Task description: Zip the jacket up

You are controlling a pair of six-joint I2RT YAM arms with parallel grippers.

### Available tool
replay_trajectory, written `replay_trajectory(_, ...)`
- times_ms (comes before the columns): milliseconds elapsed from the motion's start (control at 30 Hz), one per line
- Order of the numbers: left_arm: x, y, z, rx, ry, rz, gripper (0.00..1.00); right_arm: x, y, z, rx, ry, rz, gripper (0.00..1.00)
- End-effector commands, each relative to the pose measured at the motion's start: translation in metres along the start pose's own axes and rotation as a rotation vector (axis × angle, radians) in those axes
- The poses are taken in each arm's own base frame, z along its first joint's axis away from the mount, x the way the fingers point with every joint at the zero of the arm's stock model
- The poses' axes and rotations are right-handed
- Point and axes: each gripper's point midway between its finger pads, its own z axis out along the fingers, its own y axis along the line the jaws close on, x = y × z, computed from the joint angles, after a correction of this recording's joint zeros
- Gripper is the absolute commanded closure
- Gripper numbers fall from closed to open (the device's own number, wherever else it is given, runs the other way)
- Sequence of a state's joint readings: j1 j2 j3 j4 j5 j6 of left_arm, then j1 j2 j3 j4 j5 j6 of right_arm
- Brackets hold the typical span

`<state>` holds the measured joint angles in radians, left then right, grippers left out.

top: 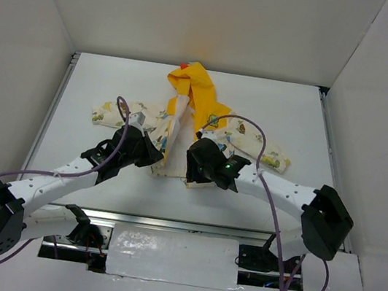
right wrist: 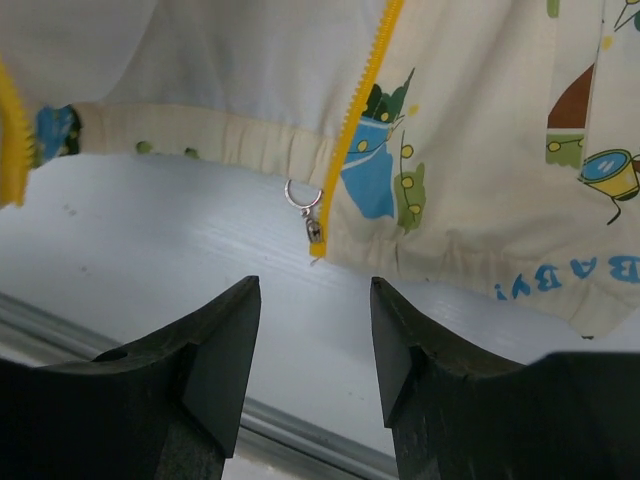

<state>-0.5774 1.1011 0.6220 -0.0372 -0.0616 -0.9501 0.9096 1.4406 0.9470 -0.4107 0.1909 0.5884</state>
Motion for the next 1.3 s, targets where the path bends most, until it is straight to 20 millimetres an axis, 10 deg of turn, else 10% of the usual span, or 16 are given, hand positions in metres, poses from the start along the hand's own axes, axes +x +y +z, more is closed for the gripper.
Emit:
replay_trajectory(0, -0.003, -0.010, -0.003, 0.058, -0.011, -0.013, 1.00, -0.012, -0.009, 0.013, 0.136, -0.042, 0.006, 0.44)
replay_trajectory(567, -0.001, -0.004, -0.001, 0.027, 0.009, 0.031, 1.00, 0.051, -0.026, 0.064, 0.251, 0.117, -0.021, 0.53)
replay_trajectory(767, 0.000, -0.003, -0.001, 0.026, 0.012, 0.034, 1.00, 0.061, -0.025, 0.070, 0.240, 0.140, -0.007, 0.41)
replay_trajectory(1067, -0.002, 0.000, -0.004, 0.010, 0.001, 0.038, 1.00, 0.061, -0.027, 0.069, 0.243, 0.128, 0.012, 1.00)
replay_trajectory(1267, -0.006, -0.001, -0.005, 0.000, -0.008, 0.042, 1.00, 0.019, 0.005, 0.046, 0.088, 0.010, 0.018, 1.00)
